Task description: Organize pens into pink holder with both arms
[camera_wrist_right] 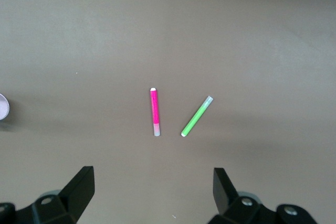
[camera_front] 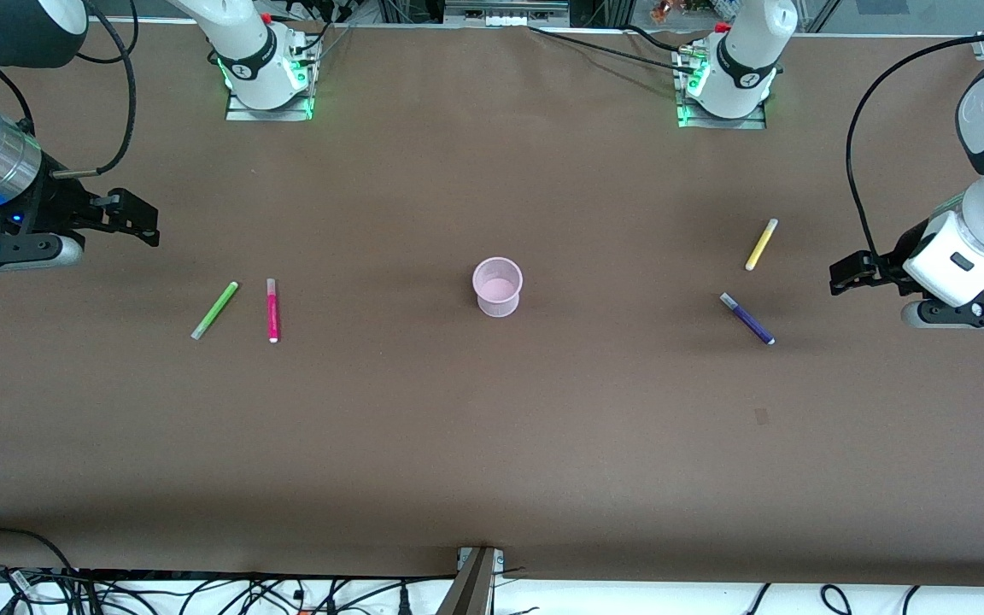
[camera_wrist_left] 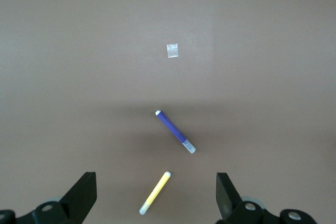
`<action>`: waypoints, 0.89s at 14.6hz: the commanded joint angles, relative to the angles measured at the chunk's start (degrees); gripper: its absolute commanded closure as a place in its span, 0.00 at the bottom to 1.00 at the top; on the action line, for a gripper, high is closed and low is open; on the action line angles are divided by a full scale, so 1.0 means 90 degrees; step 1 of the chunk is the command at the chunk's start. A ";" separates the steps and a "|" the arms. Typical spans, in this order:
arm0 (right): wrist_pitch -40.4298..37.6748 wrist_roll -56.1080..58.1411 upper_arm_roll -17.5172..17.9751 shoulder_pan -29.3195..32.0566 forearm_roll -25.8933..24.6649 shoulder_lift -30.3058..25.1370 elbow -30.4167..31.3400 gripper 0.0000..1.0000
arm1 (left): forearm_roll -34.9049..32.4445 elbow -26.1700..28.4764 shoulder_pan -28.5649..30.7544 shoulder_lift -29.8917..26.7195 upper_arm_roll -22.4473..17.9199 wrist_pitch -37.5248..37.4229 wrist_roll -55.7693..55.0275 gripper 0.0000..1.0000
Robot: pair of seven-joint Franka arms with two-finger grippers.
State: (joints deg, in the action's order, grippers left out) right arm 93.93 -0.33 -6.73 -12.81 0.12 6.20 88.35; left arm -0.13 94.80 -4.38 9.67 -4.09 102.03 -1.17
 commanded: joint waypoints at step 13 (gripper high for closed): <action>-0.0378 0.0065 -0.0247 0.0036 -0.0013 -0.0142 -0.0061 0.00 | 0.0102 -0.0113 0.0057 0.0204 -0.0005 -0.0038 -0.0337 0.00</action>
State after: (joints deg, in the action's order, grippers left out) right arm 91.76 -0.30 -7.52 -12.77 0.06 5.44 88.33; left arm -0.12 94.81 -4.33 9.98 -4.13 102.03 -2.21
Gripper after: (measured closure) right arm 0.000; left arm 0.000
